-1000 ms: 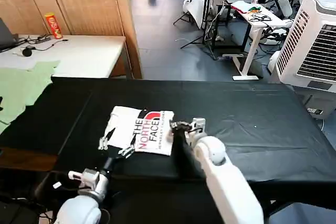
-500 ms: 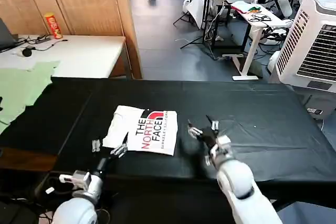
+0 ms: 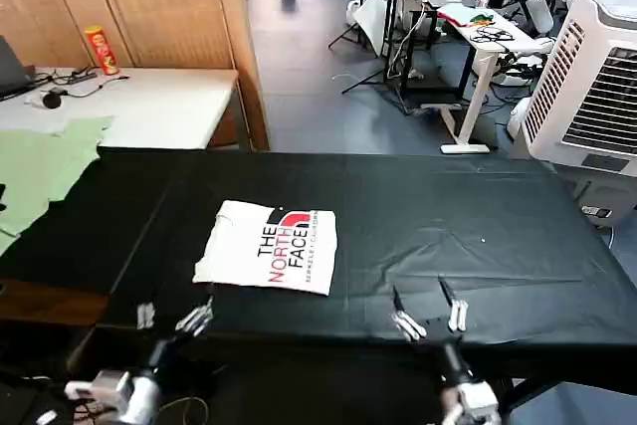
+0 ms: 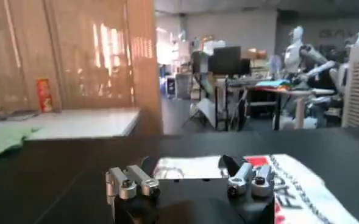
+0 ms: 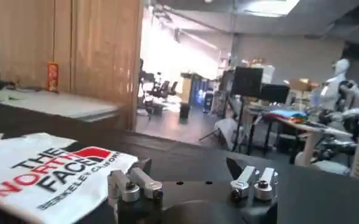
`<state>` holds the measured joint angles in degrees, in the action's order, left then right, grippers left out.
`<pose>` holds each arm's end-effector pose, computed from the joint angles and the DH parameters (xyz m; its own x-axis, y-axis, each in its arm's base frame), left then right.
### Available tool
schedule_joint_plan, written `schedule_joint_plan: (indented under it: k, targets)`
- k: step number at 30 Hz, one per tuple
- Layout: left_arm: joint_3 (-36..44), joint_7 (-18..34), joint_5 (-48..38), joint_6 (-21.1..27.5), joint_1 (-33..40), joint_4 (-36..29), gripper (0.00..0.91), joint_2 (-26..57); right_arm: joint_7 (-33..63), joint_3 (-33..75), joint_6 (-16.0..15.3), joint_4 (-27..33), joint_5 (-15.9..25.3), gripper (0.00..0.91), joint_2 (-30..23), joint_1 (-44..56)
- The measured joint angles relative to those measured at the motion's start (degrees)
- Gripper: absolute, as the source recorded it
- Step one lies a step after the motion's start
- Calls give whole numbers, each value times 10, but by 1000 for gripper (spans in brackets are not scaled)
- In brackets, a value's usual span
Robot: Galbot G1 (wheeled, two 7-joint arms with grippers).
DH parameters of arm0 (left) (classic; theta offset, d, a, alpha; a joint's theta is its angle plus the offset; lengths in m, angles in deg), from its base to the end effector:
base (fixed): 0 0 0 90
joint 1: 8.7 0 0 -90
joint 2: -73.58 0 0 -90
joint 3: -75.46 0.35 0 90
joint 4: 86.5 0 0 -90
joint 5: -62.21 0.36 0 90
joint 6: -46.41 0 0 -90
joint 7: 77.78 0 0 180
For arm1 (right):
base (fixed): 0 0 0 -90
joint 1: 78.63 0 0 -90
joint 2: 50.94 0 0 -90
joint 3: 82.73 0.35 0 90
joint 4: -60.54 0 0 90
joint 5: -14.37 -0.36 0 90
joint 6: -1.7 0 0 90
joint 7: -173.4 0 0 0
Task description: Fold and organize the clothes.
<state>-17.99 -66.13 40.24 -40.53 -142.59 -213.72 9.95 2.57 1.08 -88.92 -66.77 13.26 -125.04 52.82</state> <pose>0.1294 0.0742 -0.2783 -0.9804 0.0229 0.1956 0.0294 0.9991 0.0305 0.1239 -0.0064 -0.2898 -0.9913 -0.0911 0.0952 -0.1031 0.9861 -0.1305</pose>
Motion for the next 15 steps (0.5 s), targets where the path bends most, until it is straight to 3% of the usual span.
schedule_joint_plan:
  k: [9, 15]
  targets:
    - [-39, 11, -33, 3, -88, -27, 878, 3, 34, 44, -31, -69, -47, 878, 3, 114]
    - [-46, 14, -37, 22, -121, -49, 878, 3, 52, 50, -55, -96, -53, 878, -2, 157]
